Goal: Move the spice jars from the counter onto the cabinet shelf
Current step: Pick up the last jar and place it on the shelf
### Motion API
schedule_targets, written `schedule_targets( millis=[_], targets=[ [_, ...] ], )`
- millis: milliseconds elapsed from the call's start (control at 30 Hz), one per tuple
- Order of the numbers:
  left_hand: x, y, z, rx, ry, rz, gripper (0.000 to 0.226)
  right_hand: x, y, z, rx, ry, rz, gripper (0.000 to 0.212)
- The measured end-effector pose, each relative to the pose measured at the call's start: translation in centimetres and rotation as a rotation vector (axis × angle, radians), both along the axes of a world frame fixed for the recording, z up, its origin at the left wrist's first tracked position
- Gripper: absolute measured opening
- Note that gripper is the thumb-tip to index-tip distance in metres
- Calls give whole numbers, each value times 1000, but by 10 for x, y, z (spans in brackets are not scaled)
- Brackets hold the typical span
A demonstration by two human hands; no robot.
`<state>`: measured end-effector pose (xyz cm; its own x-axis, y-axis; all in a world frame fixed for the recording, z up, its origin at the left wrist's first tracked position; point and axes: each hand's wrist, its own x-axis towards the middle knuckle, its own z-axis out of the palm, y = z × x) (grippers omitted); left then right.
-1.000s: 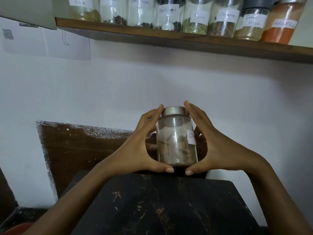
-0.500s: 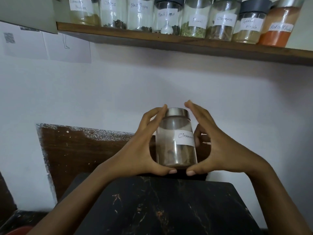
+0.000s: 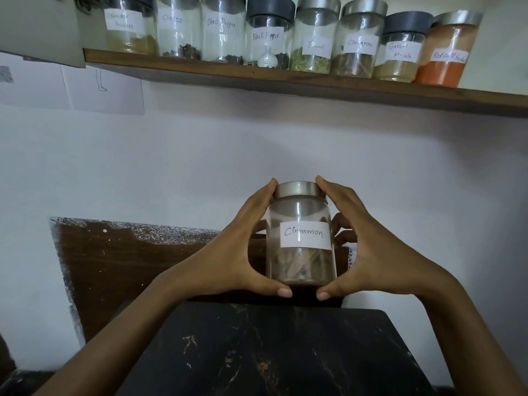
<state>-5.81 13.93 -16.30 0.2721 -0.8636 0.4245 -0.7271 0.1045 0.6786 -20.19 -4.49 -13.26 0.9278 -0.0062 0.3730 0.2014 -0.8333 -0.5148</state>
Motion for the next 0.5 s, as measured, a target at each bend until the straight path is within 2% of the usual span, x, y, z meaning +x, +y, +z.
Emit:
schedule_targets(
  millis=[267,500],
  targets=[
    [-6,-11,25,65,0,-30,131,-6,-11,4,-34,-50,-44,128],
    [-13,-57,81,18,-123,-128,130,-29,-45,45,-59,-135,-88,132]
  ],
)
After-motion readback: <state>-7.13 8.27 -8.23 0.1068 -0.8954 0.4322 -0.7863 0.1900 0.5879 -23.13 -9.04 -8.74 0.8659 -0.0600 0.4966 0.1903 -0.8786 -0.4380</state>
